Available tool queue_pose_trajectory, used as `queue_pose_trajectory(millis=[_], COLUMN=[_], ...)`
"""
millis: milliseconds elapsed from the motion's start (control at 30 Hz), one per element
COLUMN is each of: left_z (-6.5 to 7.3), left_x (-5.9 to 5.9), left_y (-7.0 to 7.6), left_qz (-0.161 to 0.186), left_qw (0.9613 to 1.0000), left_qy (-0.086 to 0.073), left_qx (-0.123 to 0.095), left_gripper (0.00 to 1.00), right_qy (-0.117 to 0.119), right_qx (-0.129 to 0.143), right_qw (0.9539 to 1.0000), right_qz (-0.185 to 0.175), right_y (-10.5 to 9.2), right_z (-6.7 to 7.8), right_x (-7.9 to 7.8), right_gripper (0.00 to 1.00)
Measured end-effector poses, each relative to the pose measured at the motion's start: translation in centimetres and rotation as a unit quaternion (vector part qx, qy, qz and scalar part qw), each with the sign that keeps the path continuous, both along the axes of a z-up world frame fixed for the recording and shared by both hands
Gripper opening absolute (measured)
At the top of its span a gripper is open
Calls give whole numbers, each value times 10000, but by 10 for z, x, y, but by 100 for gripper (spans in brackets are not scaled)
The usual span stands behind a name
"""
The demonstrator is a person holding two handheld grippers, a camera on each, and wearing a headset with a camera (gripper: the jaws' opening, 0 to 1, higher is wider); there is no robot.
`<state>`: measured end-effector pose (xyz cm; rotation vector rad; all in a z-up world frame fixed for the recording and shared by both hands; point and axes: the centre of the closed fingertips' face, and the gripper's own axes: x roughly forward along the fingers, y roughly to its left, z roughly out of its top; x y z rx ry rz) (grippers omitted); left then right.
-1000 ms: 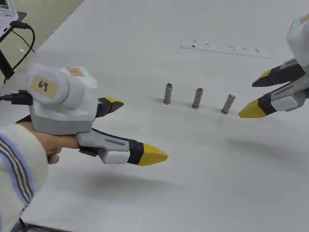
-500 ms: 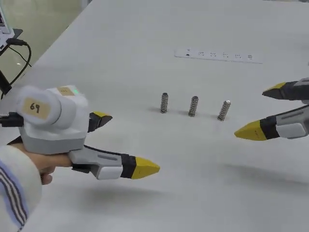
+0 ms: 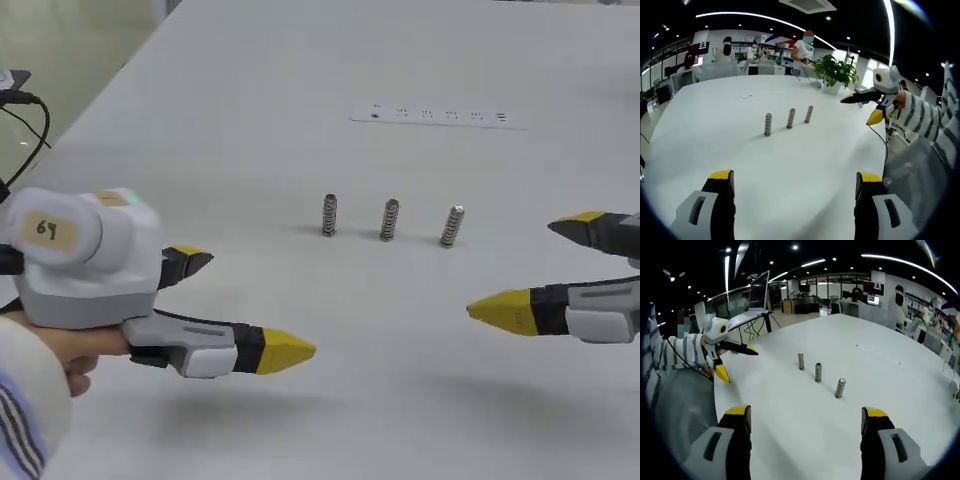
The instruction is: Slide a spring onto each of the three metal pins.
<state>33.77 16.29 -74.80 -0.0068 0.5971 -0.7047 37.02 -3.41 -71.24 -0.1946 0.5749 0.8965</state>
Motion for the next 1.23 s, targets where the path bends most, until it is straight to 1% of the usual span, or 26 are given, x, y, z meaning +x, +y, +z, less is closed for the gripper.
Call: queue_pose_trajectory(millis=[67,100,167,200,267,367,467,533,567,667,767,867,967,1067,1133,1200,1233], left_z=[2,2,0,-1,-2,0,2,2,3,6,8,9,8,6,4,3,2], left_x=[1,0,-2,-2,-3,-5,-6,-9,-11,-15,-16,-17,-19,-21,-21,-22,-23], left_y=[-1,-2,-3,-3,-3,-5,-6,-6,-7,-8,-7,-9,-11,-13,-12,-12,-11], left_qz=[57,51,35,23,7,29,37,27,14,12,70,112,91,73,92,115,131], left_qw=[10000,9999,9999,10000,10000,9999,9999,10000,9999,9999,9999,9998,9998,9998,9998,9998,9997], left_qy=[-14,16,56,40,59,83,58,67,90,80,59,55,82,110,121,108,141], left_qx=[-73,-107,-118,-78,-50,-112,-92,-56,-65,-101,-132,-154,-169,-139,-122,-108,-114], left_gripper=[98,98,98,98,98,98,98,98,98,98,98,98,98,98,98,98,98], right_qy=[-147,-198,-217,-191,-157,-178,-114,-193,-218,-186,-118,-105,-85,-51,-11,31,42], right_qx=[159,249,418,446,428,485,535,517,455,443,498,473,509,521,514,566,579], right_qw=[9998,9995,9987,9985,9985,9977,9974,9973,9977,9975,9970,9964,9957,9949,9947,9940,9937], right_qz=[-51,-71,-184,-247,-317,-427,-461,-475,-462,-512,-581,-689,-769,-858,-886,-935,-961], right_y=[1,2,2,0,-1,-2,-1,0,0,-1,-2,-5,-8,-11,-12,-13,-13], right_z=[3,4,5,3,0,-3,-8,-10,-12,-16,-18,-21,-23,-26,-29,-31,-31], right_x=[-2,-3,-4,-6,-7,-11,-16,-20,-22,-27,-33,-37,-42,-47,-49,-52,-52], right_gripper=[95,97,98,99,99,99,99,99,99,99,99,99,99,99,99,99,99])
